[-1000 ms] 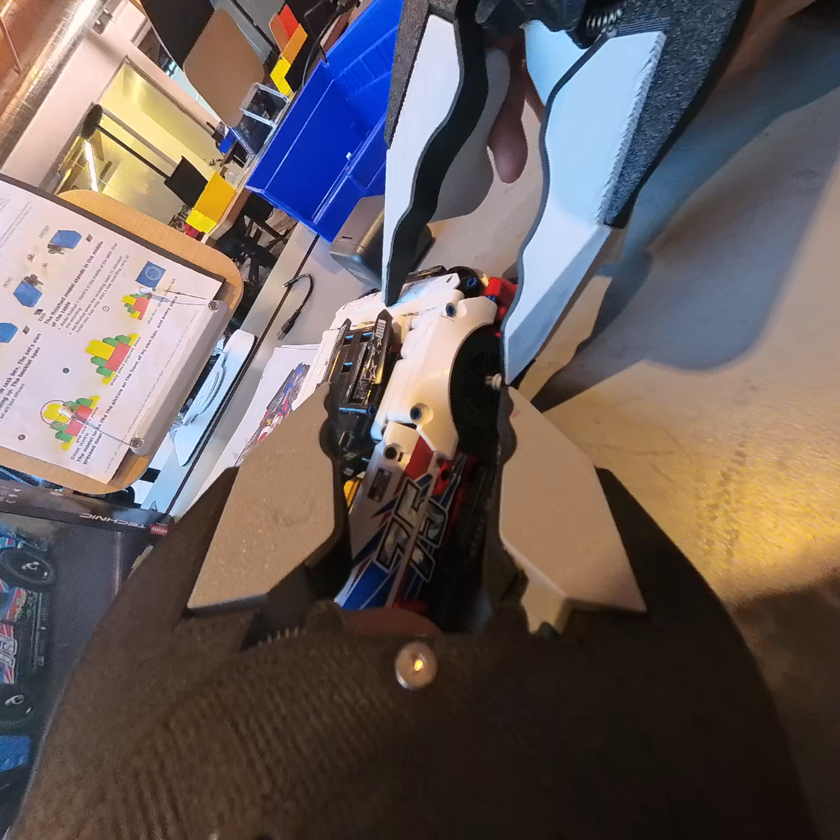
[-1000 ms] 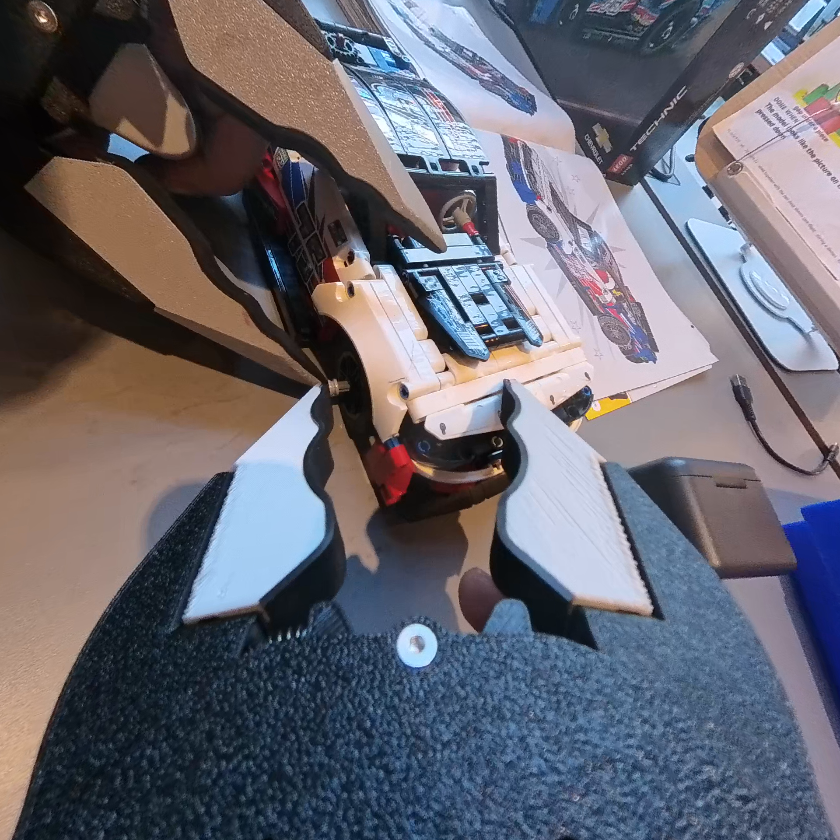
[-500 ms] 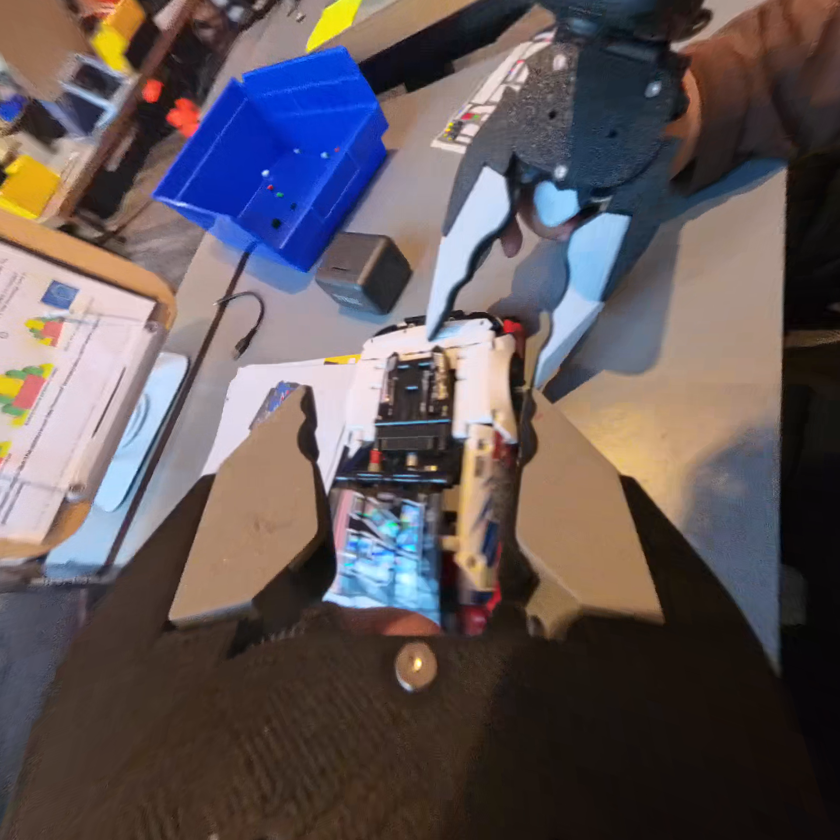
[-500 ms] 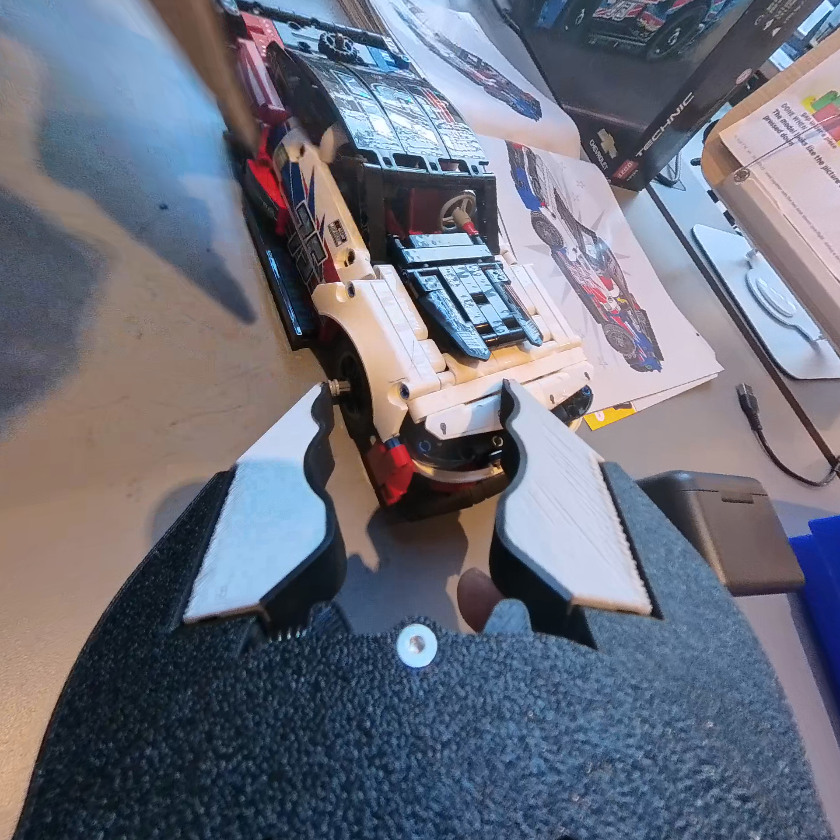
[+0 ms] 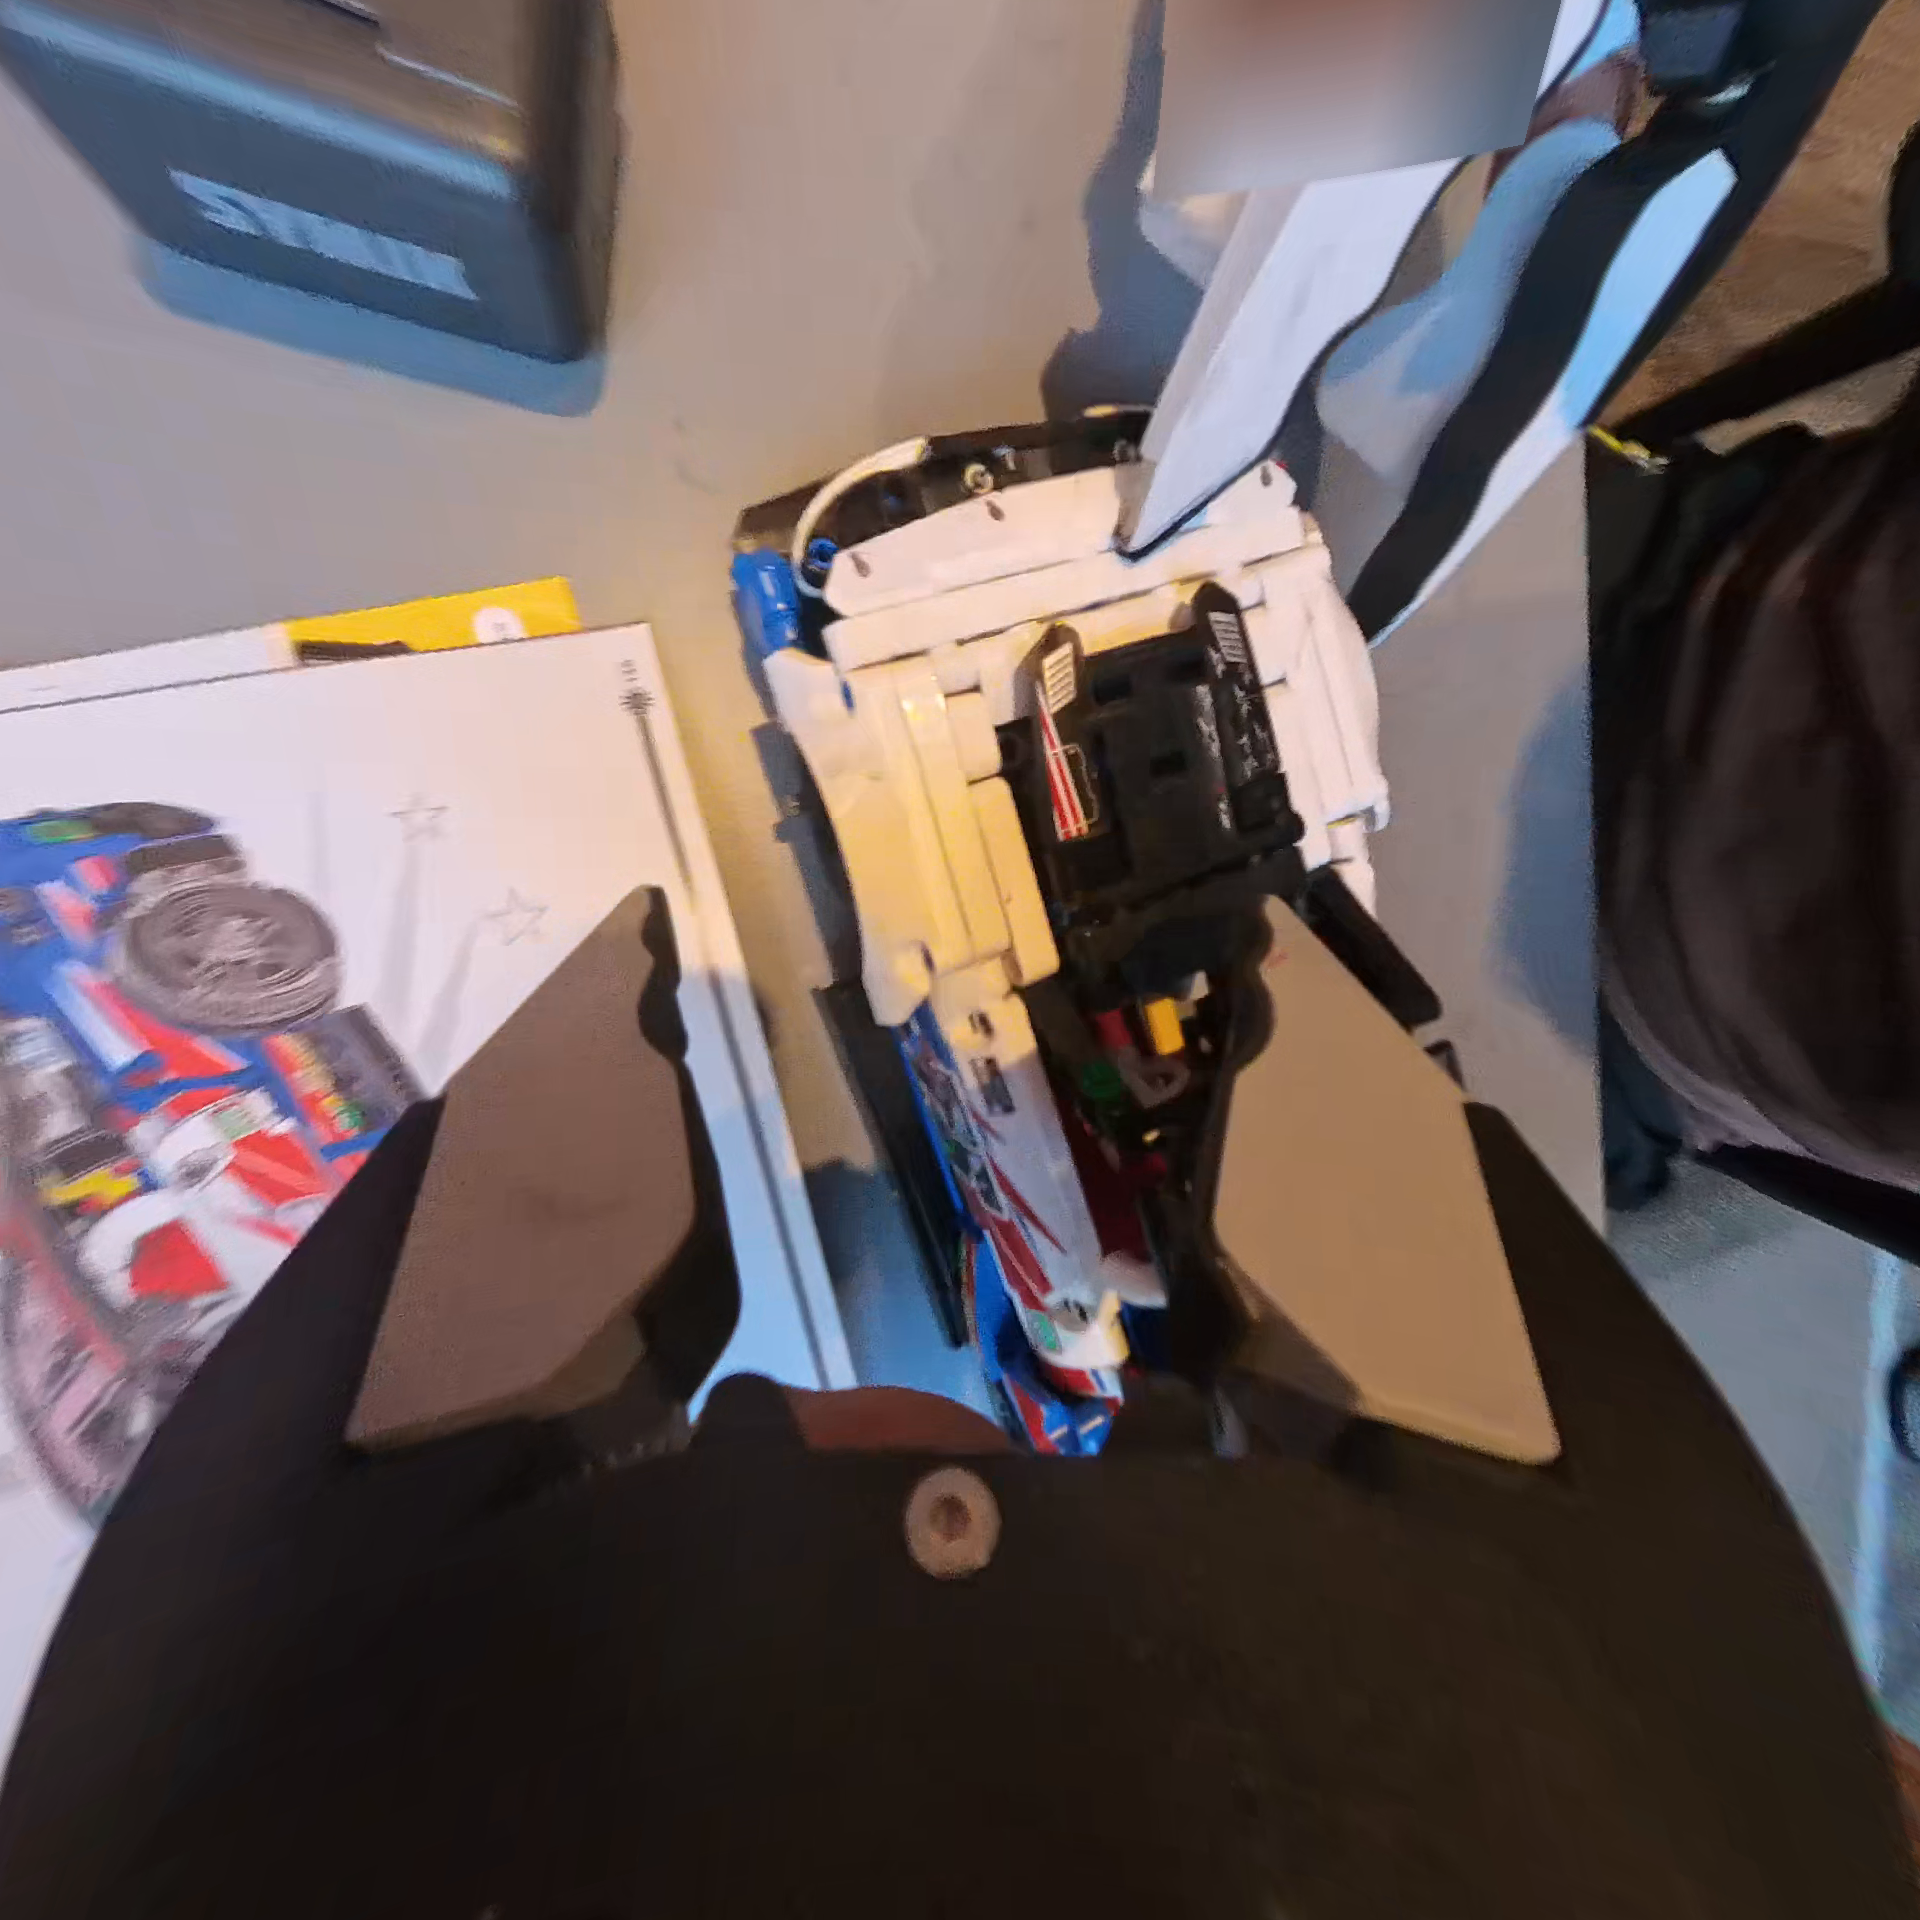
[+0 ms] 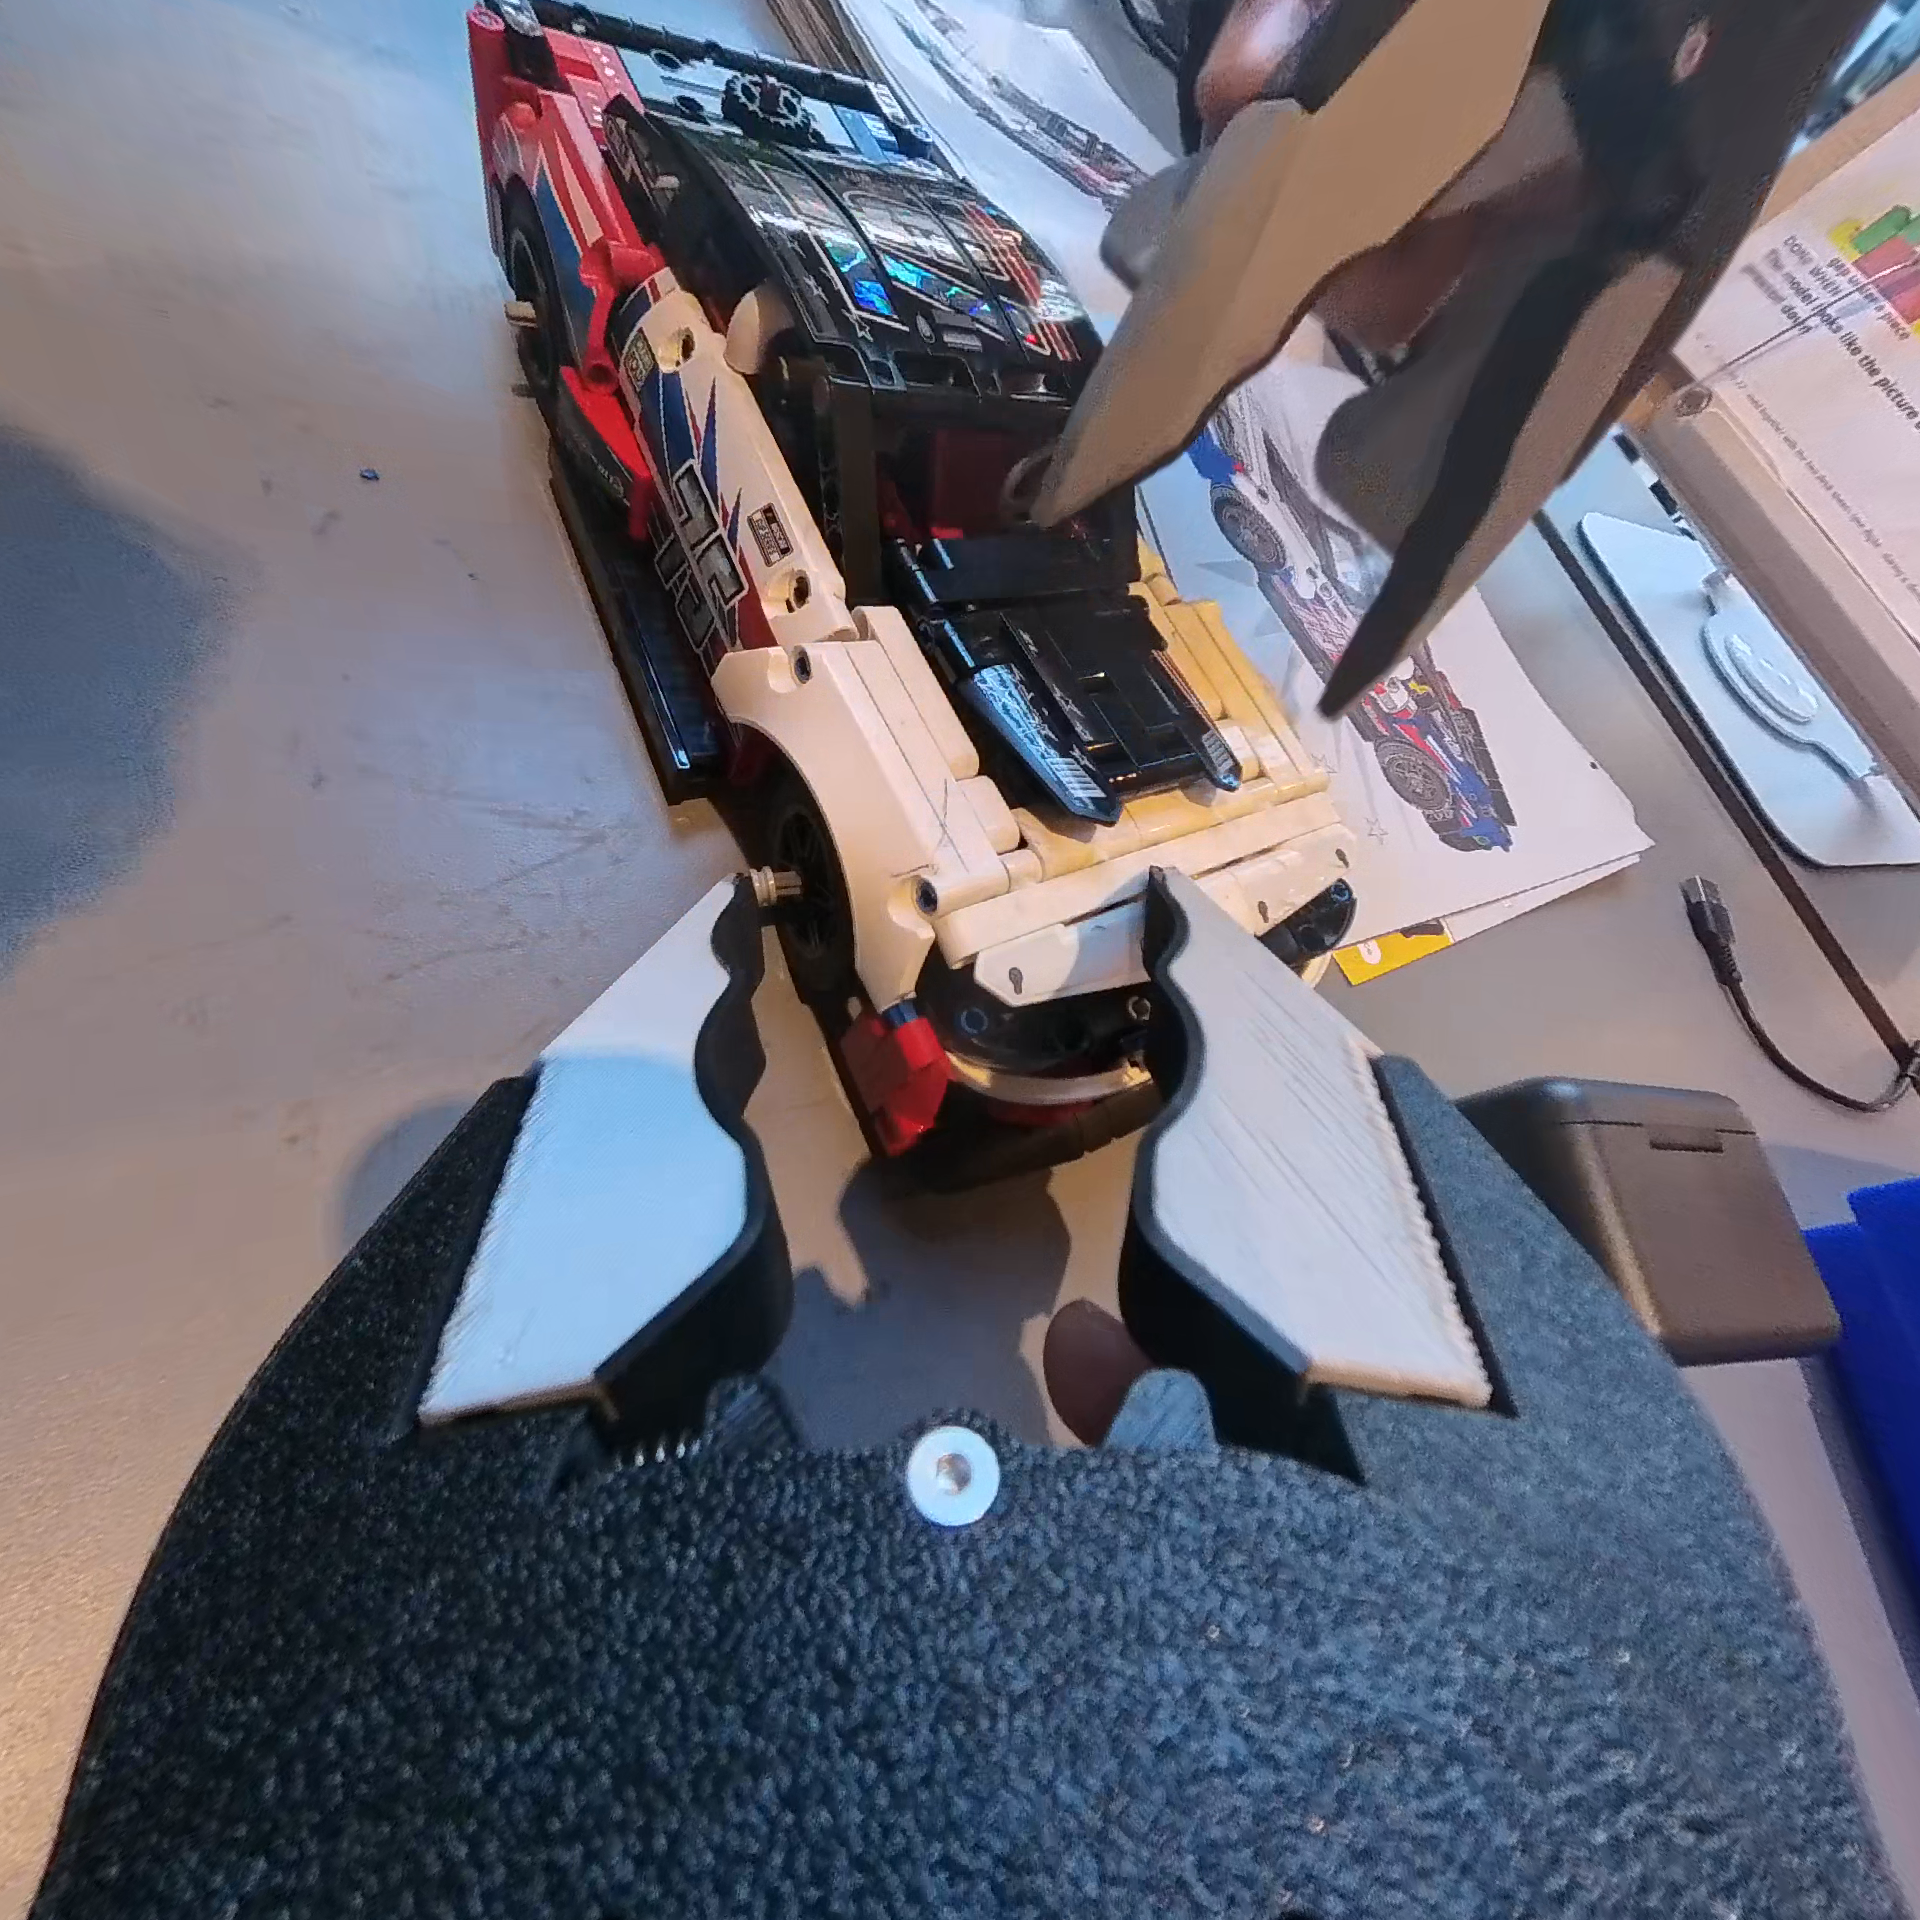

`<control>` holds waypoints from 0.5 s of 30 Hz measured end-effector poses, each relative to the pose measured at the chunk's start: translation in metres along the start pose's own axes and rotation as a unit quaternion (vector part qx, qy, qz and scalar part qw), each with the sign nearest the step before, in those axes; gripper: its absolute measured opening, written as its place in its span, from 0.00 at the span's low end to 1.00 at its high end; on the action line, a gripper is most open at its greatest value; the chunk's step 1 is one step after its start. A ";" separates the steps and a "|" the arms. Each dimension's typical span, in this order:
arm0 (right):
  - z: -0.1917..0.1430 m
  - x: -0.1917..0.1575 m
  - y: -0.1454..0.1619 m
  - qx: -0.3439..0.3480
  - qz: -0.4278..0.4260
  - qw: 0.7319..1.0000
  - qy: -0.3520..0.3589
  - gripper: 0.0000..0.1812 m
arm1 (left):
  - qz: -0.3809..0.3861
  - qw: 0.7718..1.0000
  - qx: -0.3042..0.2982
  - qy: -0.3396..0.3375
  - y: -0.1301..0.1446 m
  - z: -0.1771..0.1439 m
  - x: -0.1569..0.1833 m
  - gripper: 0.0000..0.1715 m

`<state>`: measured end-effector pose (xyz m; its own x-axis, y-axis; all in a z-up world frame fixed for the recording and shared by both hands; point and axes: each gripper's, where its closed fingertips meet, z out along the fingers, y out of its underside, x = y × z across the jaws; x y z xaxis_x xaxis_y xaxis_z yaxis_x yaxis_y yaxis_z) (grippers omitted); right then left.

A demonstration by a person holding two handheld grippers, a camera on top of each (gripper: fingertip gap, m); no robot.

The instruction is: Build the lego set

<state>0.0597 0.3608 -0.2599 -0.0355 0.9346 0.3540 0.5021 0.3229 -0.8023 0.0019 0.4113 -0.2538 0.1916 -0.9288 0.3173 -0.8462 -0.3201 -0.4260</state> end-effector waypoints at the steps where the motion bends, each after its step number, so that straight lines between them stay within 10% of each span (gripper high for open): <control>1: 0.000 0.000 0.000 0.000 0.000 1.000 0.000 0.38 | -0.002 1.000 -0.020 0.020 0.003 0.007 0.004 0.61; 15: 0.003 0.001 -0.001 -0.001 -0.006 1.000 0.003 0.39 | -0.020 0.997 -0.050 0.058 0.005 0.036 0.026 0.67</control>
<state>0.0567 0.3614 -0.2602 -0.0373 0.9297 0.3663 0.5030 0.3342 -0.7970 0.0208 0.3787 -0.2785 0.1717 -0.8861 0.4306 -0.8856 -0.3303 -0.3265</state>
